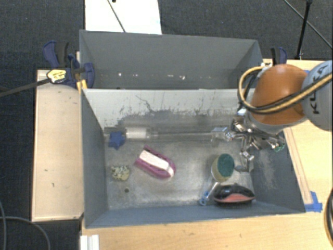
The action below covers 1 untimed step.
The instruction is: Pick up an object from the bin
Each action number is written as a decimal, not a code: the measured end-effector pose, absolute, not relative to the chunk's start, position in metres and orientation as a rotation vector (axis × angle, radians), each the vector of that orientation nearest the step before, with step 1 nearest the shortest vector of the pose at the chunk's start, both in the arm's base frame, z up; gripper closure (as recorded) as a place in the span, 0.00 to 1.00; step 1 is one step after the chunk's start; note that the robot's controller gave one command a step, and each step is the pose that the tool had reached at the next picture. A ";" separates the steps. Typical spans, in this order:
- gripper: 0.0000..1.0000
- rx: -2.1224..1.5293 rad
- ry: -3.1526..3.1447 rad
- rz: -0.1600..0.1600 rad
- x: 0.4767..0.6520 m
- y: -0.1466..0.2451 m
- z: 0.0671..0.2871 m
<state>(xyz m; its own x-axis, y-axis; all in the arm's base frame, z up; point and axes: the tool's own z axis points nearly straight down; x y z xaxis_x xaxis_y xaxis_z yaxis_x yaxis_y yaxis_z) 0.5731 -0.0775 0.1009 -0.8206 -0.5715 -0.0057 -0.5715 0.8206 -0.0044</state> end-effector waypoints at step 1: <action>0.00 -1.063 2.946 -0.005 0.526 -0.079 0.071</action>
Offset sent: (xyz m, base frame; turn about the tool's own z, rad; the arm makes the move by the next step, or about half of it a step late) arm -0.0489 -0.0017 -0.0309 -0.0855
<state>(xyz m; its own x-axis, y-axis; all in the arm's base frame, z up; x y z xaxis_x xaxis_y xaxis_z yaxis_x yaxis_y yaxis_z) 0.5261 -0.0792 0.0708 -0.7697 -0.6384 -0.0079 -0.6383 0.7697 -0.0059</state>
